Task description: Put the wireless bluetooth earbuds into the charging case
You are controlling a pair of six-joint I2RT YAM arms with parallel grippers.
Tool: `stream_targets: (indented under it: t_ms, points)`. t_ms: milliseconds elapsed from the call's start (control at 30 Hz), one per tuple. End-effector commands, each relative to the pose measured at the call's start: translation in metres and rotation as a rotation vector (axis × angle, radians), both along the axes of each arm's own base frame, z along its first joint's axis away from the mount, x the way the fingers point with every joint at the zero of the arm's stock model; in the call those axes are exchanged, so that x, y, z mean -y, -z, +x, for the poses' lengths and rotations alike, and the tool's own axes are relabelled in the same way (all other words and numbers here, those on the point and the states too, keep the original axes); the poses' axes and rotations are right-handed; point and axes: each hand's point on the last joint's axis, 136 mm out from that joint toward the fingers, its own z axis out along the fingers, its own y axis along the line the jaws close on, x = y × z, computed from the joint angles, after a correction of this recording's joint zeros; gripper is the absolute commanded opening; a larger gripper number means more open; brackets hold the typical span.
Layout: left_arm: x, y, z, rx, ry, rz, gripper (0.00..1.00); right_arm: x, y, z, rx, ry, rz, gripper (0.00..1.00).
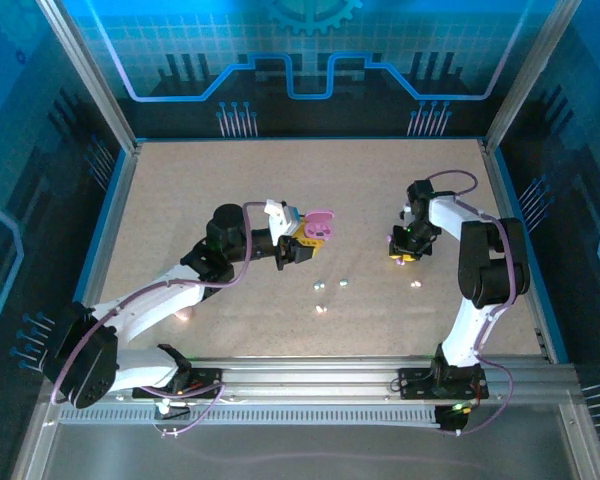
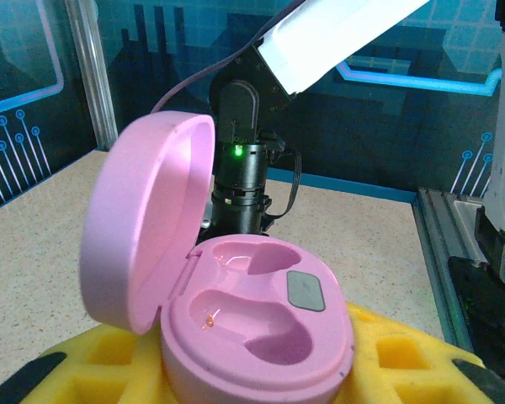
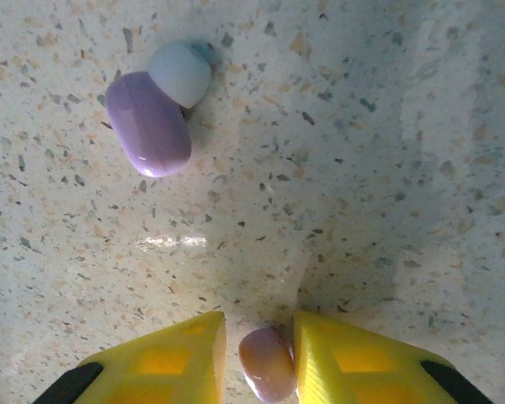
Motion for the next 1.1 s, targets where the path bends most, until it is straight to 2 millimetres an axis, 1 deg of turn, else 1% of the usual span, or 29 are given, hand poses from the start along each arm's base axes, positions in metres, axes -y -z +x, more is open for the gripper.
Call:
stream_targets:
  t_ms: [0,67,433,700,767,900,1067]
  points:
    - [0.0030,-0.0109,-0.0013,0.020,0.017,-0.027,0.26,-0.0041,-0.0005,-0.0025,-0.029,-0.036,-0.011,0.29]
    - [0.0028,-0.0105,-0.0010,0.019,0.015,-0.026,0.26,-0.0031,-0.0002,-0.0030,-0.035,-0.038,-0.019,0.27]
    - [0.0035,-0.0113,-0.0010,0.014,0.018,-0.029,0.26,-0.0046,0.0037,-0.0045,-0.066,-0.066,-0.025,0.27]
    - [0.0039,-0.0120,-0.0011,0.014,0.020,-0.029,0.26,-0.0051,0.0008,-0.0020,-0.064,-0.083,-0.036,0.25]
    - [0.0041,-0.0126,-0.0013,0.014,0.021,-0.030,0.26,-0.0046,0.0033,-0.0034,-0.081,-0.088,-0.040,0.24]
    - [0.0029,-0.0143,-0.0012,0.017,0.016,-0.031,0.26,-0.0052,0.0062,-0.0082,-0.106,-0.103,-0.046,0.25]
    - [0.0031,-0.0139,-0.0009,0.015,0.017,-0.030,0.26,-0.0078,0.0037,-0.0116,-0.120,-0.119,-0.047,0.25]
